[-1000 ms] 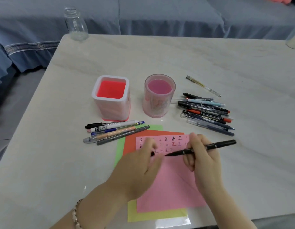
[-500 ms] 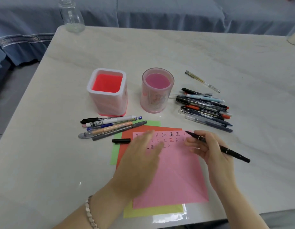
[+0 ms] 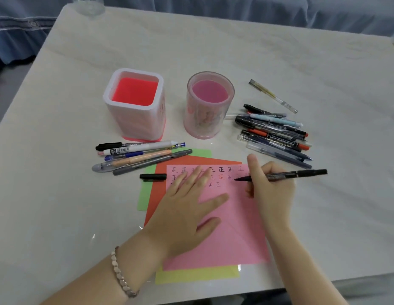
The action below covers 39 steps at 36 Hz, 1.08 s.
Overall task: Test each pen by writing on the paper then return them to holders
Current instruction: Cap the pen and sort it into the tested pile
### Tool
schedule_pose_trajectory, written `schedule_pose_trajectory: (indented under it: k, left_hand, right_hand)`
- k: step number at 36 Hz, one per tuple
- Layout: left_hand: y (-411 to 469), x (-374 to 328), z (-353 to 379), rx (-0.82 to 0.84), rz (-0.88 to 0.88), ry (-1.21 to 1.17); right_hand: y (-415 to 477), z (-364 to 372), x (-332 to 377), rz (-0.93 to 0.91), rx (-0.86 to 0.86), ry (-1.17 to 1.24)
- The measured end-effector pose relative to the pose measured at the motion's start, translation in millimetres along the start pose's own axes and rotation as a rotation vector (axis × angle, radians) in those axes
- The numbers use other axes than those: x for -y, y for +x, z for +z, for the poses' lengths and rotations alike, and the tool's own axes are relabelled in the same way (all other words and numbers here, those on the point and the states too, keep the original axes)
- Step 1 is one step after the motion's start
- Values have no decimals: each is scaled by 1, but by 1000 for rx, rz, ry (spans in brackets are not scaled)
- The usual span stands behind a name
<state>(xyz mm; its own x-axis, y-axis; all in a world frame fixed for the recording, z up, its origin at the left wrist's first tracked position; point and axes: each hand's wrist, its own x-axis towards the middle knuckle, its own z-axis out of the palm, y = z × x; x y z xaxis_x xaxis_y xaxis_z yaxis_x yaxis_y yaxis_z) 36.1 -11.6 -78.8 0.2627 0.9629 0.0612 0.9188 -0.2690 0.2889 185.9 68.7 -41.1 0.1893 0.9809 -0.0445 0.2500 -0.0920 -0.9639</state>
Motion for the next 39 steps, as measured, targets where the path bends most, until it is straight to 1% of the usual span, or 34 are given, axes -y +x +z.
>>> schedule_pose_trajectory:
  k: [5,10,14,35,39]
  left_hand:
    - [0,0,1,-27,-14,-66]
    - [1,0,2,-9,-28,-83]
    - [1,0,1,-12,-33,-107]
    - [1,-1,-2,7,-45,-121]
    - [0,-2,-2,5,-45,-119]
  right_hand:
    - [-2,16,-13,-68,12,-50]
    - [-6,22,-19,-147,-18,-70]
    - [-5,21,-23,-168,-39,-59]
    - [-5,23,-26,-218,-13,-92]
    - [-5,24,-26,-230,-46,-107]
